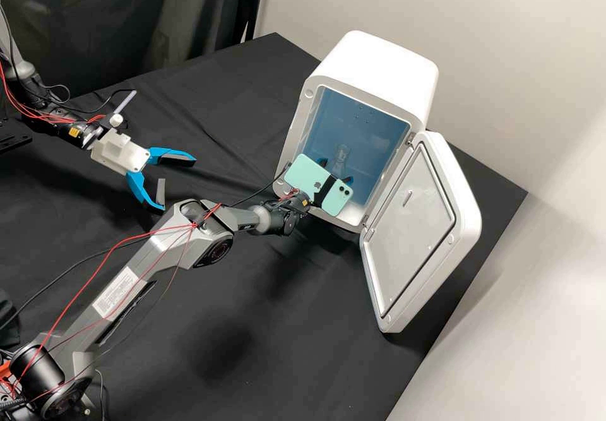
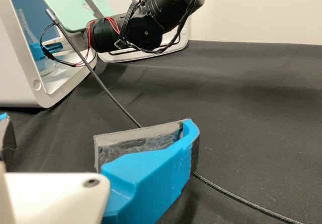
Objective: Place the flask in the incubator
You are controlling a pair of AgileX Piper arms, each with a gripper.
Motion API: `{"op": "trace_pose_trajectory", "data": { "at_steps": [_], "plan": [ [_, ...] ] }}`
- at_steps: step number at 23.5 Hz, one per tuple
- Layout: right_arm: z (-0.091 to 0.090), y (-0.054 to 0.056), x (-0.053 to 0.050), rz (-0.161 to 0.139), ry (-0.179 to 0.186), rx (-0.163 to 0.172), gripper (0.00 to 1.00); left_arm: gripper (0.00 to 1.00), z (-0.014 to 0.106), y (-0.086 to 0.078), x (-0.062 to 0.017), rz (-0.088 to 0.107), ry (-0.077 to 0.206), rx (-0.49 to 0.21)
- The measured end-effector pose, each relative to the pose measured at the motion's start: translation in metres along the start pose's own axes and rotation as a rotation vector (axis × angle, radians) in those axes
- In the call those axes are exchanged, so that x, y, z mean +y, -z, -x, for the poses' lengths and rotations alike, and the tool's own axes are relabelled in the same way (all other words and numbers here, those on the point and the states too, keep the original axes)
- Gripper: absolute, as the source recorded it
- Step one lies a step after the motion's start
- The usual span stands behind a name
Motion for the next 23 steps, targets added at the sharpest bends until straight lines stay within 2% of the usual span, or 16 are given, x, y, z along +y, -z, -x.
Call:
{"op": "trace_pose_trajectory", "data": {
  "at_steps": [6,7,15,18,23],
  "plan": [
    [0.0,-0.001,0.001,-0.002,-0.001,-0.001,0.0,1.0,0.0,0.0,0.0,0.0,0.0,0.0],
    [0.0,-0.001,0.001,-0.002,-0.001,-0.001,1.0,1.0,0.0,0.0,0.0,0.0,0.0,0.0],
    [0.0,-0.001,0.001,-0.002,-0.001,-0.001,1.0,1.0,0.0,0.0,0.0,0.0,0.0,0.0],
    [0.0,-0.003,-0.001,-0.005,0.008,-0.019,1.0,1.0,0.0,0.0,0.0,0.0,0.0,0.0],
    [-0.002,-0.014,-0.011,-0.013,0.032,-0.049,1.0,1.0,0.0,0.0,0.0,0.0,0.0,0.0]
  ]
}}
